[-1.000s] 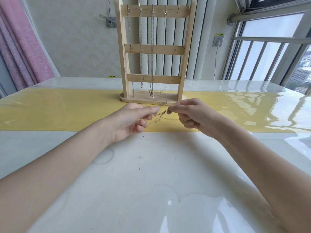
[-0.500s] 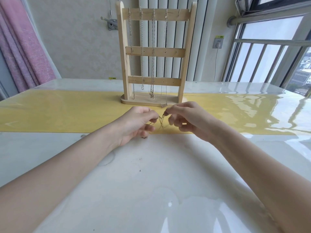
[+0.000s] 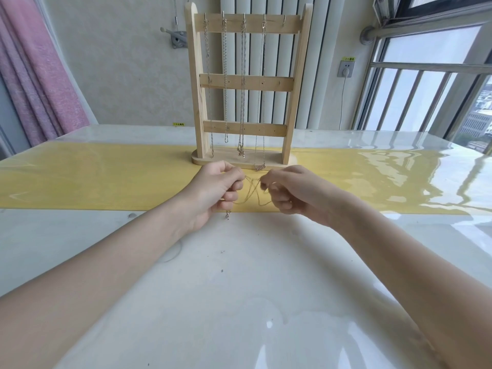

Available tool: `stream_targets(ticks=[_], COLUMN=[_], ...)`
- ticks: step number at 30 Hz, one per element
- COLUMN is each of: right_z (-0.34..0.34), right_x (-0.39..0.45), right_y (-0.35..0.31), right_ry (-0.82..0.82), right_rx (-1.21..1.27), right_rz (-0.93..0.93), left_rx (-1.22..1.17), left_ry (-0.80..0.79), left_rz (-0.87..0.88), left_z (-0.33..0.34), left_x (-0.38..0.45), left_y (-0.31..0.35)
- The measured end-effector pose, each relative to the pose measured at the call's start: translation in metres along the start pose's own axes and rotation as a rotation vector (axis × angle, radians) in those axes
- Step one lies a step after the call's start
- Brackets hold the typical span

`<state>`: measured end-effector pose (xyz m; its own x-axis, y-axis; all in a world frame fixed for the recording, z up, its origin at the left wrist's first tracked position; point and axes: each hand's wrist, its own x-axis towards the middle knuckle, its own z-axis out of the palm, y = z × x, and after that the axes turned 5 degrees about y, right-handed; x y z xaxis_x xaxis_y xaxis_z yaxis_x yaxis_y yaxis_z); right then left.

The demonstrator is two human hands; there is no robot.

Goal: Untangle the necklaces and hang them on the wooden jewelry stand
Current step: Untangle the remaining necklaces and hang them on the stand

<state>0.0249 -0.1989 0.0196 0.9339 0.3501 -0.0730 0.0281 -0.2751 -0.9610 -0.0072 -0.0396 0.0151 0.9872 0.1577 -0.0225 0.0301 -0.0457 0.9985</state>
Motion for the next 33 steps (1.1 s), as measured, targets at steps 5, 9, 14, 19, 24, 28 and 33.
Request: stream_targets(ticks=[5,9,14,19,24,28,33], right_z=[-0.008,-0.006,-0.01,-0.011,-0.011,-0.003,0.0], right_x=[0.004,0.004,0.005,0.008,0.005,0.005,0.002], right_y=[0.004,0.004,0.003,0.005,0.005,0.002,-0.001], right_ry=[0.129,0.171,0.321,0.398,0.405,0.308,0.025], right_rx=[0.191,0.205,0.317,0.265,0.049,-0.028,0.118], right_rz=[0.017,0.005,0.059,0.109,0.11,-0.044,-0.044], left_rx=[0.071,-0.066,-0.096,-0.003,-0.062,-0.055,-0.01], left_ry=[0.083,0.096,0.103,0.06,-0.02,-0.094,-0.124], left_rz=[0.031,0.002,0.041,0.111,0.062,0.017,0.043], left_z=[-0.002,-0.005,-0.006,-0.005,-0.006,-0.004,-0.005], left_x=[0.002,0.002,0.003,-0.001,-0.005,-0.006,-0.007], left_y=[-0.002,-0.001,0.0,0.002,0.005,0.007,0.006])
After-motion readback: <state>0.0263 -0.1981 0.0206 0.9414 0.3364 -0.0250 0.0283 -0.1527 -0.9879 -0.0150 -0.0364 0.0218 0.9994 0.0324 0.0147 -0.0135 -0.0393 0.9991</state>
